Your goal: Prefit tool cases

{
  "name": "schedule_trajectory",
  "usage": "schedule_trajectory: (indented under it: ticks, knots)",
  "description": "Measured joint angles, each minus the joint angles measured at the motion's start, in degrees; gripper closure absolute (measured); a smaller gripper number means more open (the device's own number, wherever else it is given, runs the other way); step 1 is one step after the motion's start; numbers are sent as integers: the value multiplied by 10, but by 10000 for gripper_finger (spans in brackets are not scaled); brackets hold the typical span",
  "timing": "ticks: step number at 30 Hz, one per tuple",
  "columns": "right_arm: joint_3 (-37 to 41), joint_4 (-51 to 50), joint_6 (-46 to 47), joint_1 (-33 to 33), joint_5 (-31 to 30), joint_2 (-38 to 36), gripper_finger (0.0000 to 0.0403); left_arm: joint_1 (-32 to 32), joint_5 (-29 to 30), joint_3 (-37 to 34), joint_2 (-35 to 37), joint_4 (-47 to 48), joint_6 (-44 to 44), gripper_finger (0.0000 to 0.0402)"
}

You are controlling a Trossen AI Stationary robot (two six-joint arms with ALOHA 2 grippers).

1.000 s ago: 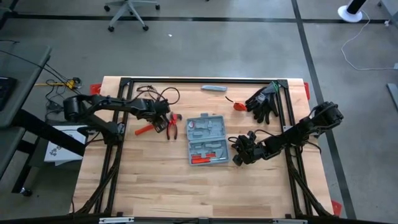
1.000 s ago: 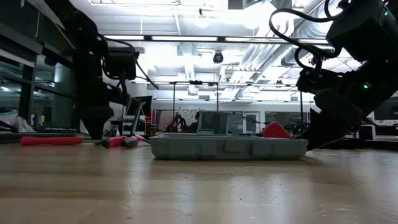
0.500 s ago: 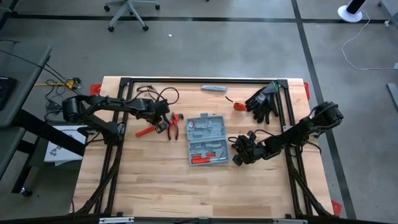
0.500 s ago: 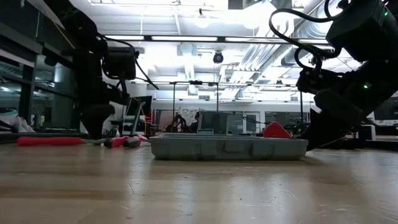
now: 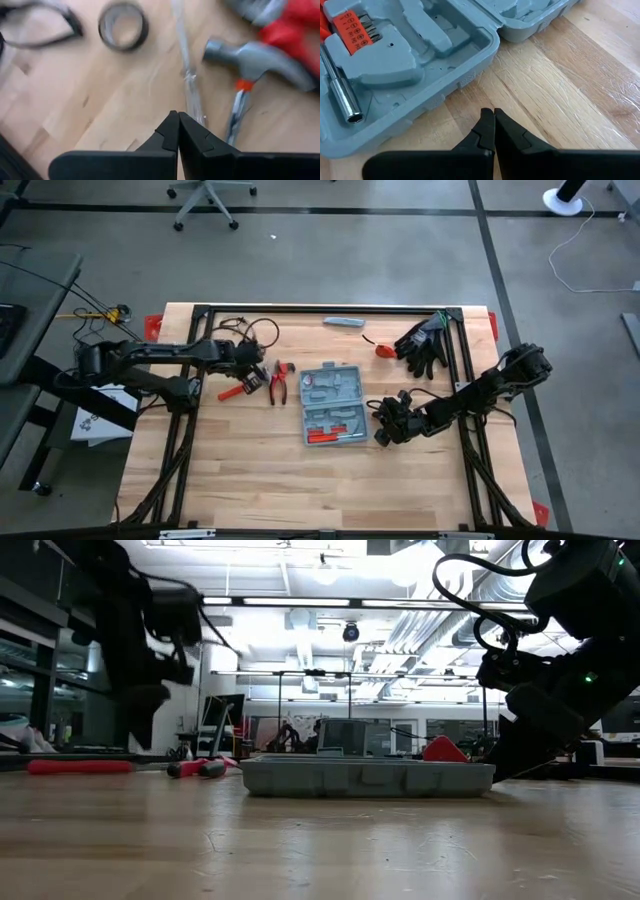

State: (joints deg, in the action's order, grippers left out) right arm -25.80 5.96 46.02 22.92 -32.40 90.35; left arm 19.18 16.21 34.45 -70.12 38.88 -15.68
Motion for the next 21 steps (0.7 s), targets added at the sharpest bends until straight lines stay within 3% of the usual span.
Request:
schedule_trajectory:
  ticks: [6,13,21]
  knots:
    - [0,-1,0,0,-9,0,403,-6,-9,1,36,4,-5,398]
    - [0,-3,0,-1,-13,0,403,-5,-26,2,0,-47,-22,397]
    - [0,-3,0,0,-16,0,402,0,-25,2,-93,-66,-13,319]
